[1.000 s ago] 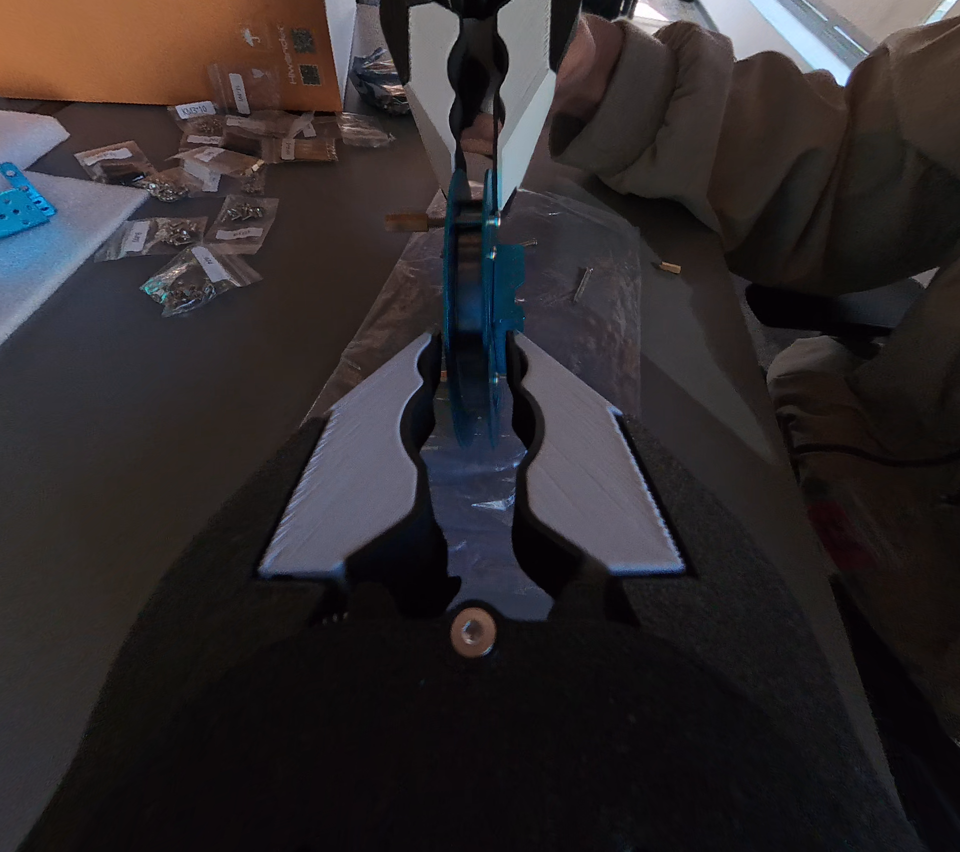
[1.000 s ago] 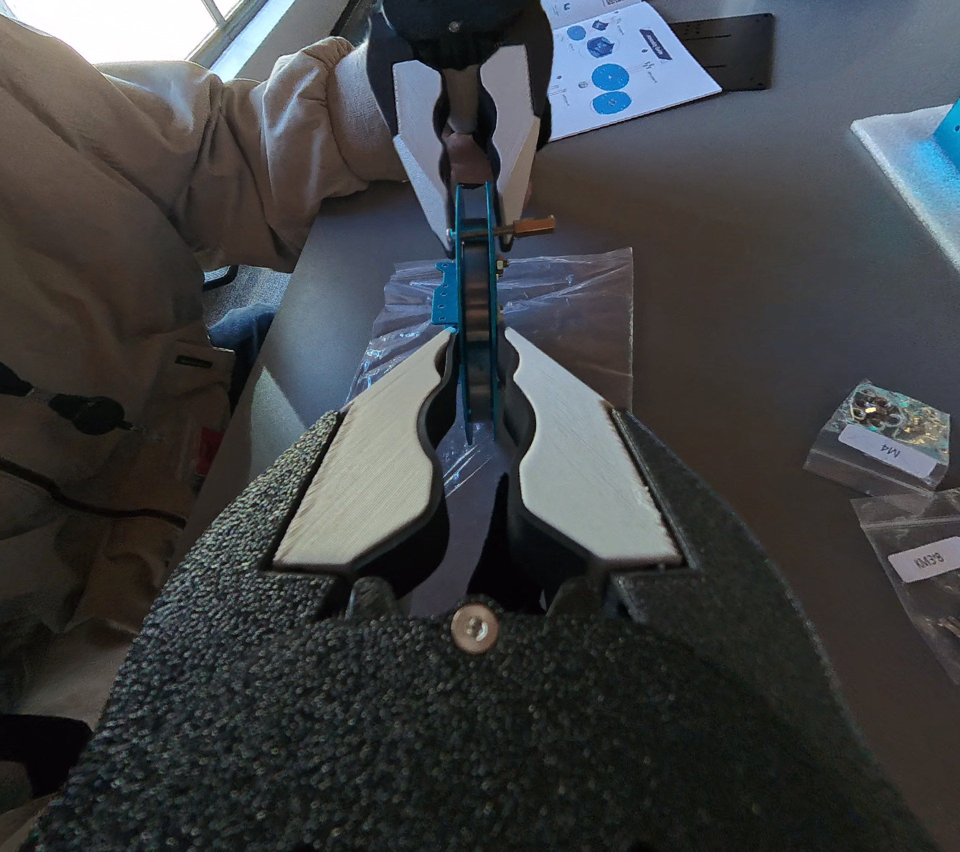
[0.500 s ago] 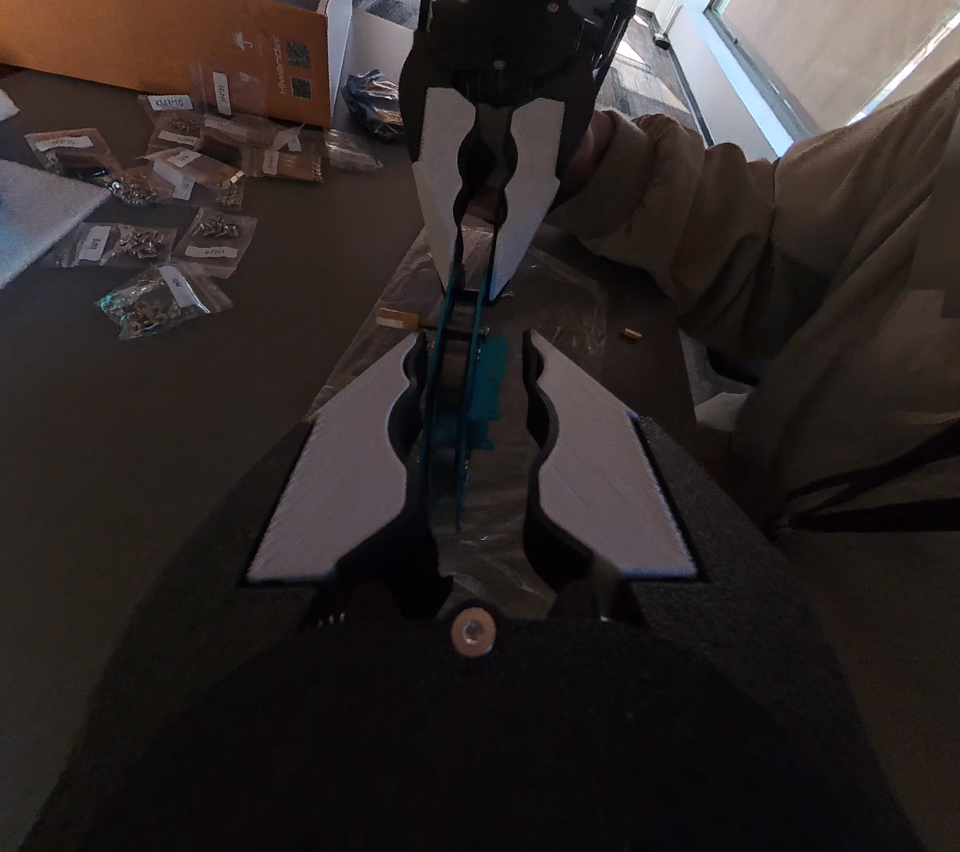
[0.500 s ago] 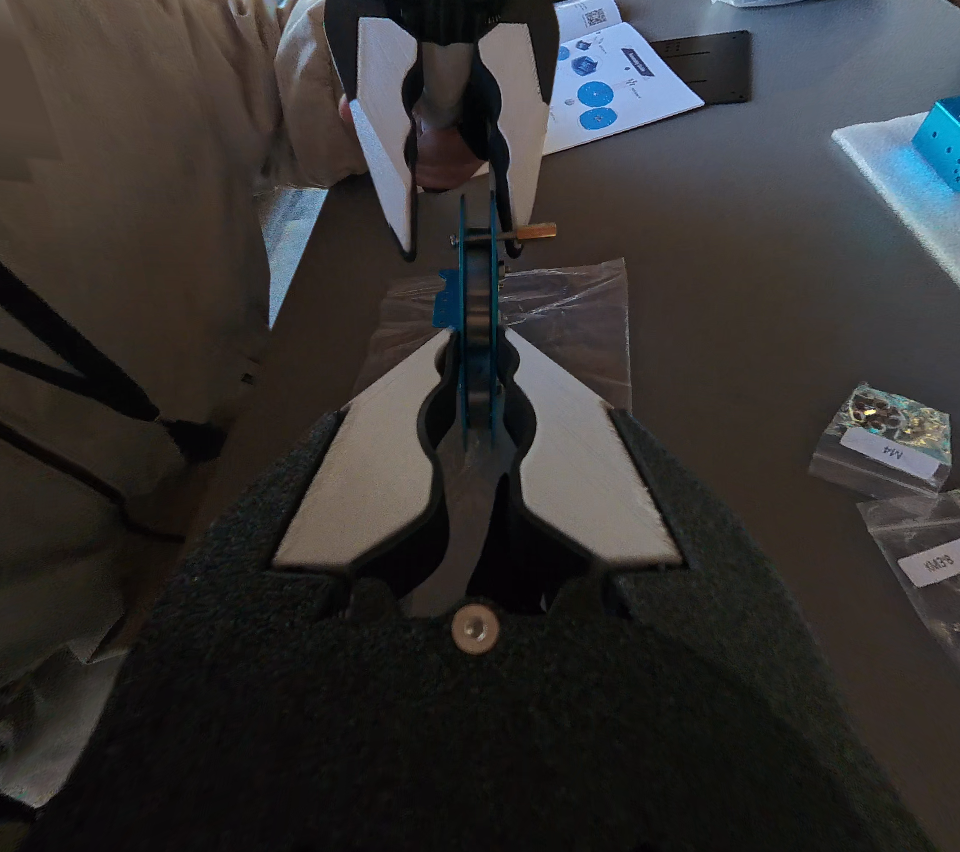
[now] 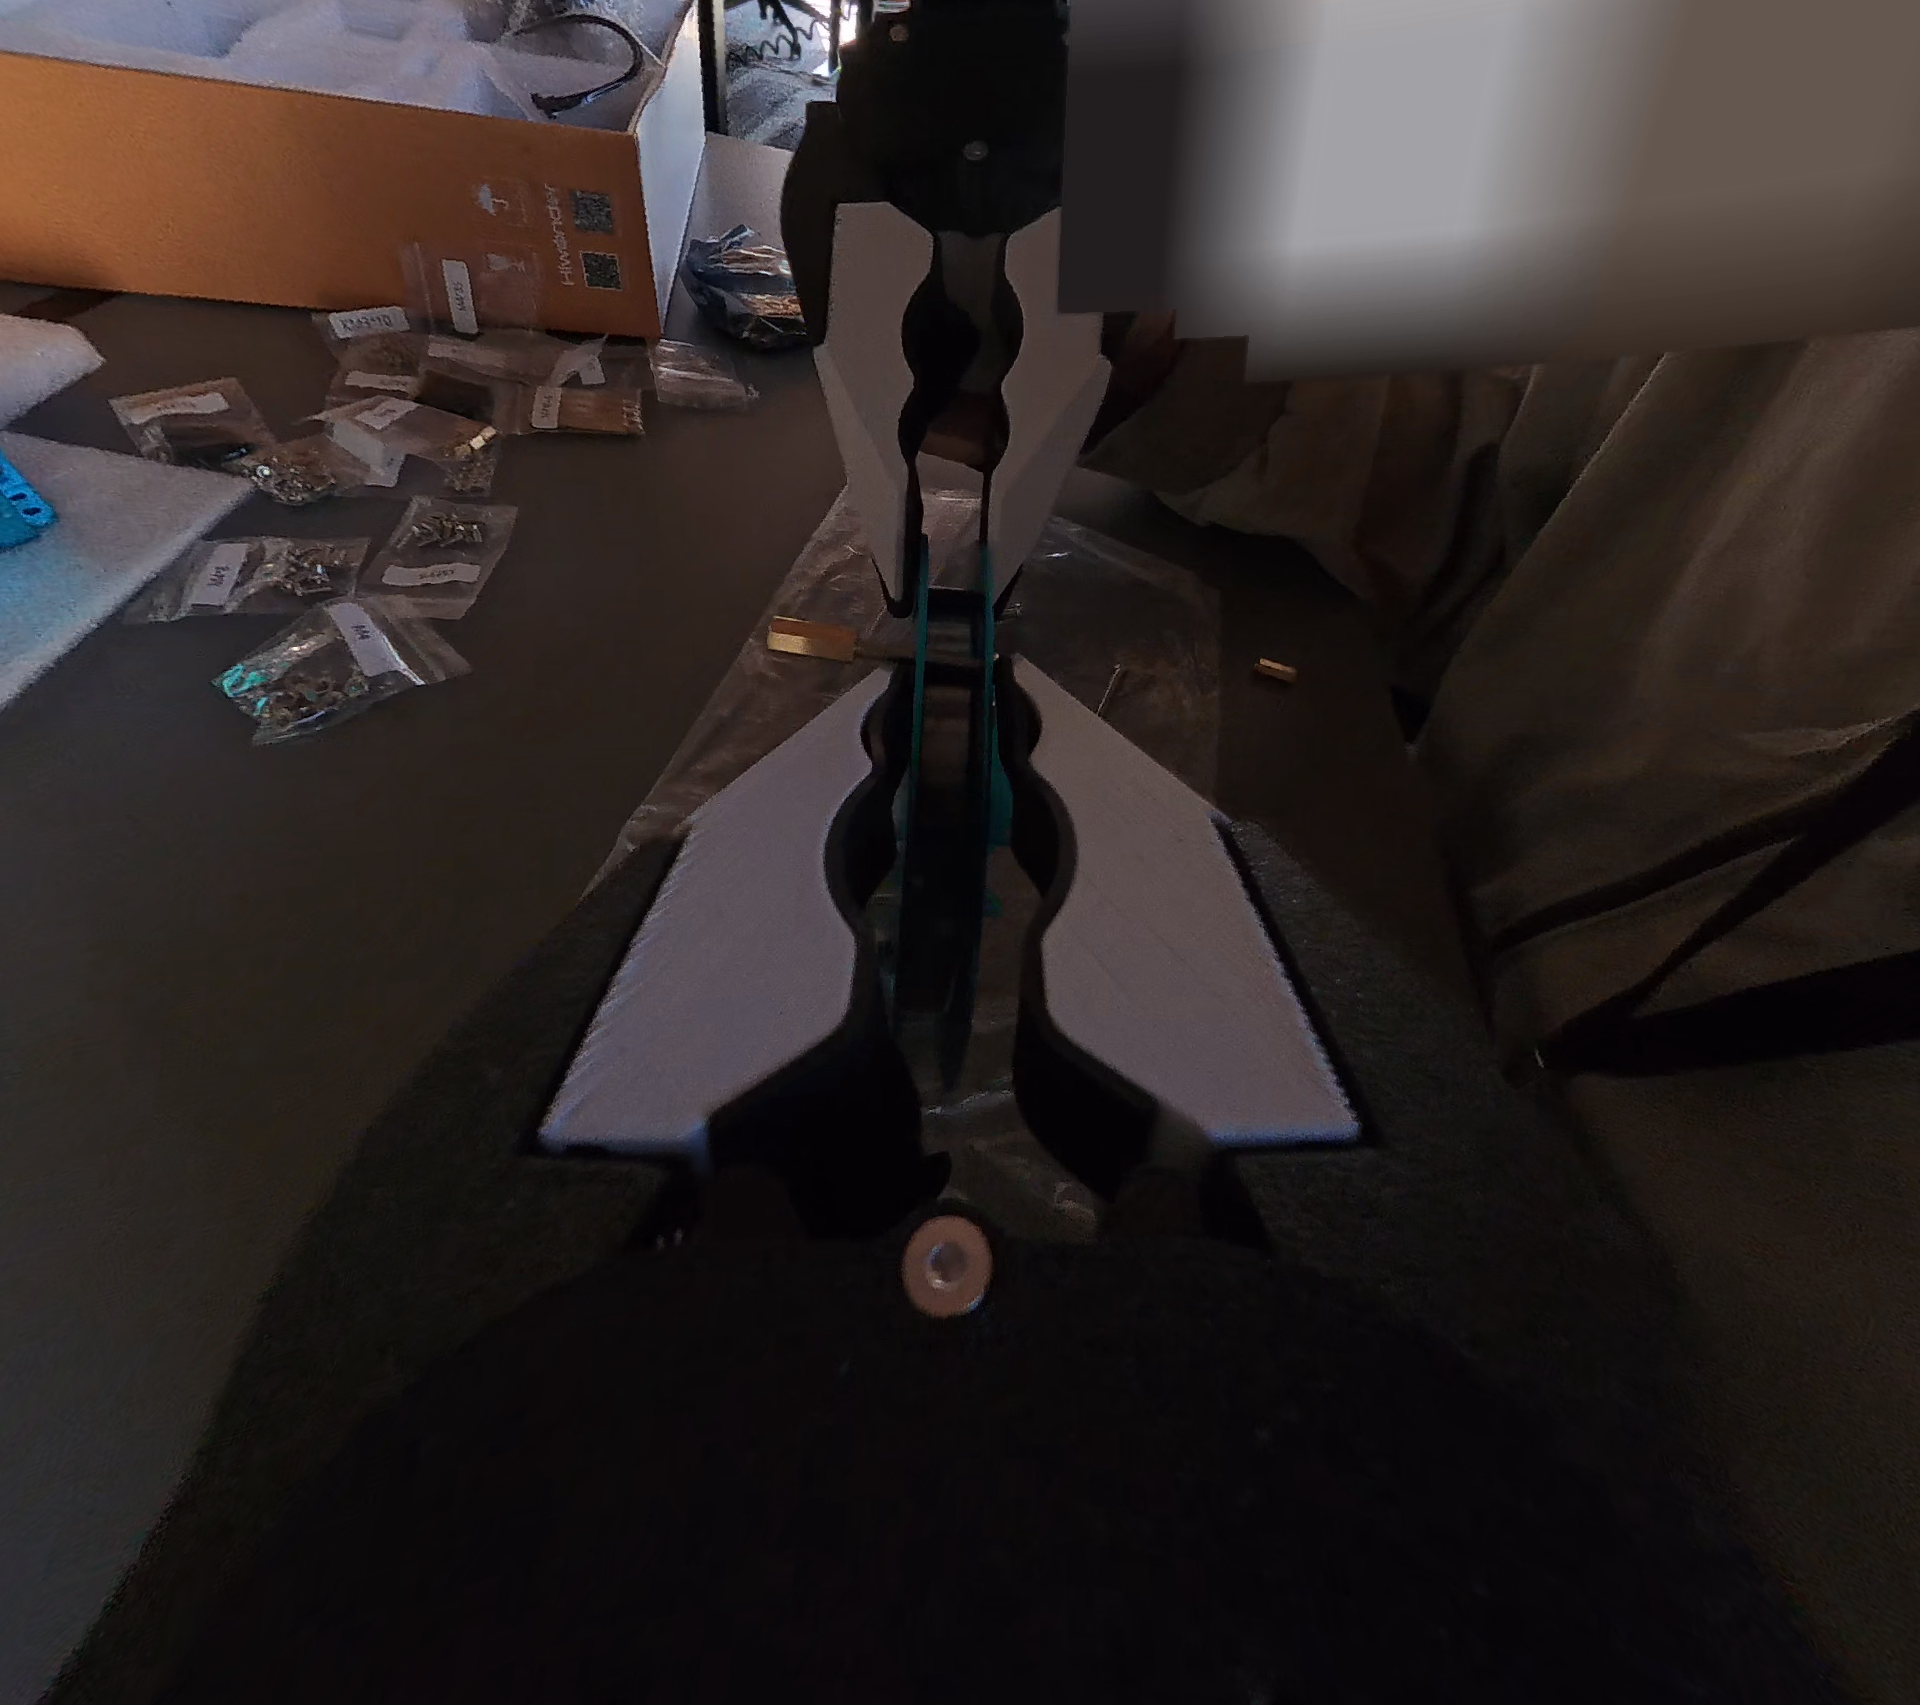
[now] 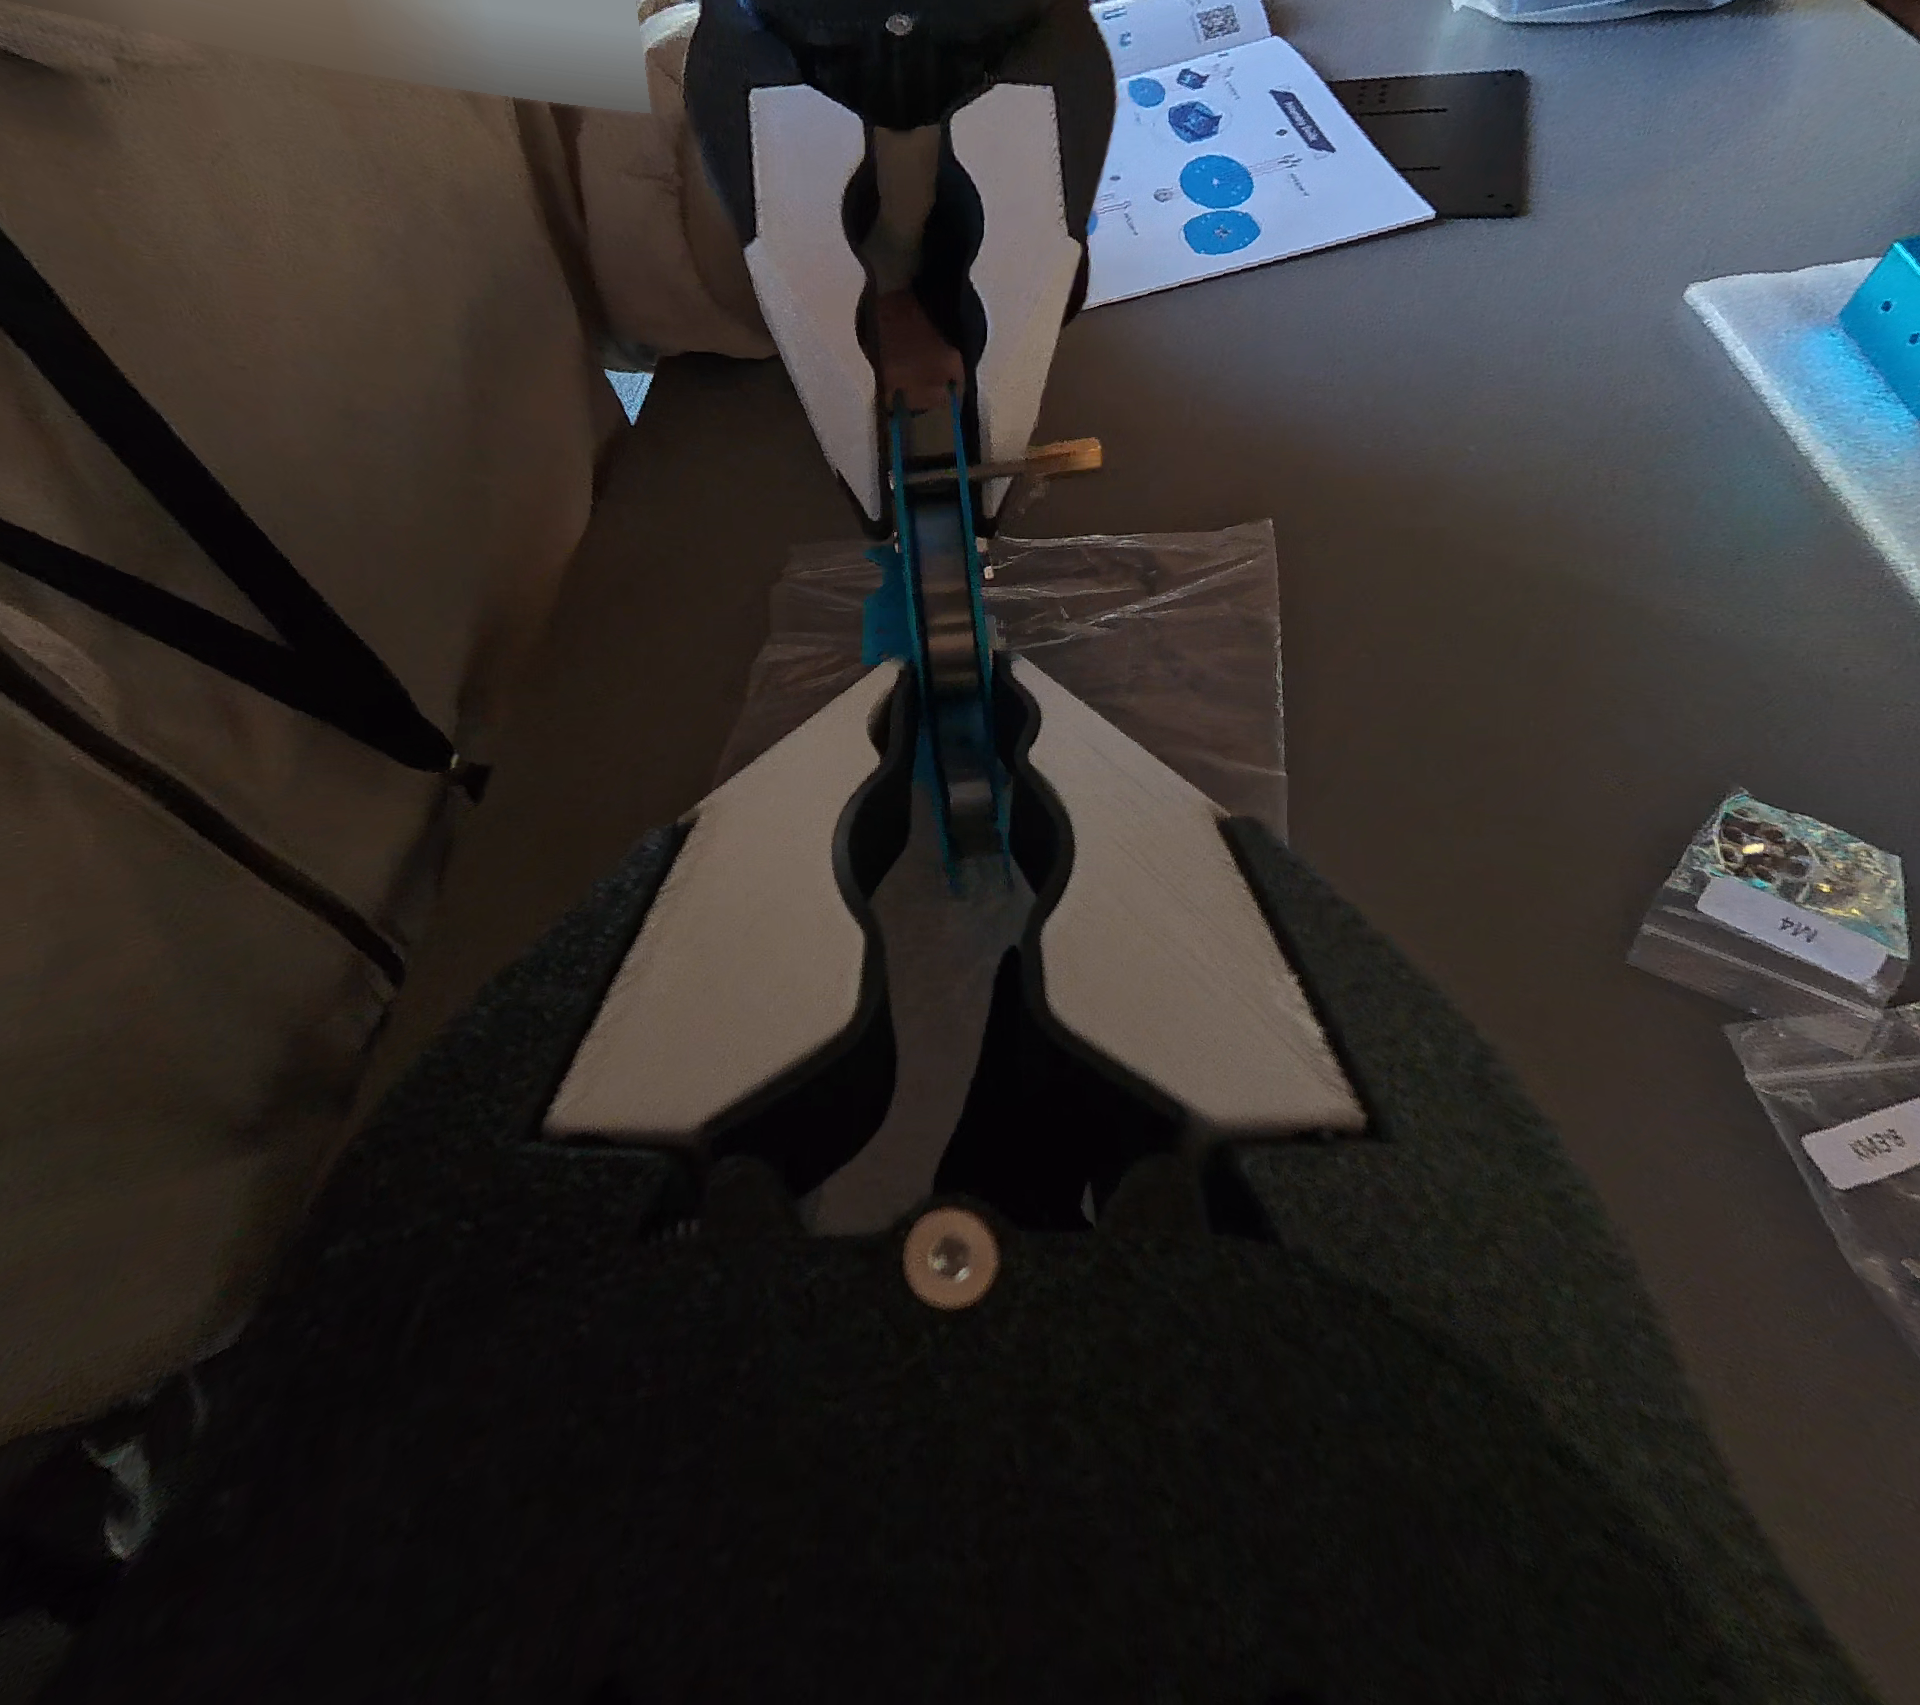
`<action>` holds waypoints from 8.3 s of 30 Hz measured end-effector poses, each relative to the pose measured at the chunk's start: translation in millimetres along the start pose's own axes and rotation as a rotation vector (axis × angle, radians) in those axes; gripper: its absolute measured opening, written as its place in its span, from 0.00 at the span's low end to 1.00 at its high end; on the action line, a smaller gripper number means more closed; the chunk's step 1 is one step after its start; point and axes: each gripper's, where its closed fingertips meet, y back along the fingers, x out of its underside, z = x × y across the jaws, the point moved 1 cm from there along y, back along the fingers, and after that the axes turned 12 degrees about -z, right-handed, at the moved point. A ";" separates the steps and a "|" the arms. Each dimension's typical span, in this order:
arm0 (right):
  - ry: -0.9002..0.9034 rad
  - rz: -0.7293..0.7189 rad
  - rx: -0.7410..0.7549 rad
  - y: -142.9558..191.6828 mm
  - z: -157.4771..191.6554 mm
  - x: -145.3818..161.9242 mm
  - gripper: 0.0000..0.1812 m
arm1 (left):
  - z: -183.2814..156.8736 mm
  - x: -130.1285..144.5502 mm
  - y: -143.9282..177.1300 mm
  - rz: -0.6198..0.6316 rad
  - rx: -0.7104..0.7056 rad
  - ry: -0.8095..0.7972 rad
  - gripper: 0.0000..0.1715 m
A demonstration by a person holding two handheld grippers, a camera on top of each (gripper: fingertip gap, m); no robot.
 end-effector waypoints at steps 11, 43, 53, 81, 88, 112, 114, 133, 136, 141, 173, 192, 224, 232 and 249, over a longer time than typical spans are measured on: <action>-0.130 0.028 -0.105 8.3 7.2 -12.6 0.19 | 0.6 -0.2 -0.4 -0.014 0.055 -0.038 0.08; 1.569 0.095 0.085 -49.9 4.7 -19.7 0.09 | -28.2 7.4 34.2 -0.031 0.455 -0.026 0.08; 1.667 0.012 0.112 -51.1 17.5 -28.9 0.12 | -27.4 7.5 34.5 -0.033 0.464 -0.010 0.07; 0.678 0.669 -0.646 -49.0 36.4 -22.1 0.03 | -46.7 10.5 30.7 0.008 0.512 -0.099 0.08; 0.010 0.846 -0.930 -47.9 41.0 -20.1 0.03 | -51.7 11.3 29.8 0.013 0.519 -0.118 0.08; -0.639 0.309 -0.616 -45.3 27.8 -21.8 0.03 | -13.6 13.7 42.7 0.044 0.222 -0.150 0.20; -0.619 0.249 -0.549 -45.6 24.7 -23.0 0.03 | -9.1 15.2 48.2 0.067 0.142 -0.171 0.21; -0.518 0.119 -0.472 -56.4 48.5 -24.1 0.03 | -49.8 7.3 64.0 -0.124 -0.088 -0.141 0.14; -0.482 0.104 -0.438 -57.6 47.3 -24.8 0.03 | -47.7 8.2 64.3 -0.103 -0.102 -0.169 0.14; -0.419 0.067 -0.396 -57.3 50.8 -24.4 0.03 | -50.6 9.0 63.6 -0.073 -0.128 -0.236 0.13; -0.097 0.092 -0.153 -71.8 58.6 -25.3 0.03 | -48.4 17.3 64.7 0.415 -0.423 -0.972 0.02; 1.040 0.229 0.101 -62.1 68.7 -12.5 0.14 | -49.3 13.9 58.3 0.392 -0.352 -0.971 0.02; -0.850 0.352 -0.286 -55.2 67.5 -16.3 0.03 | -52.2 12.6 44.8 0.379 -0.365 -1.066 0.01; 0.770 0.355 0.054 -51.8 59.6 -20.7 0.06 | -45.2 12.5 49.4 0.355 -0.360 -1.002 0.01; 0.225 0.446 0.088 -58.5 58.0 -18.9 0.02 | -46.5 12.9 46.6 0.360 -0.361 -1.021 0.01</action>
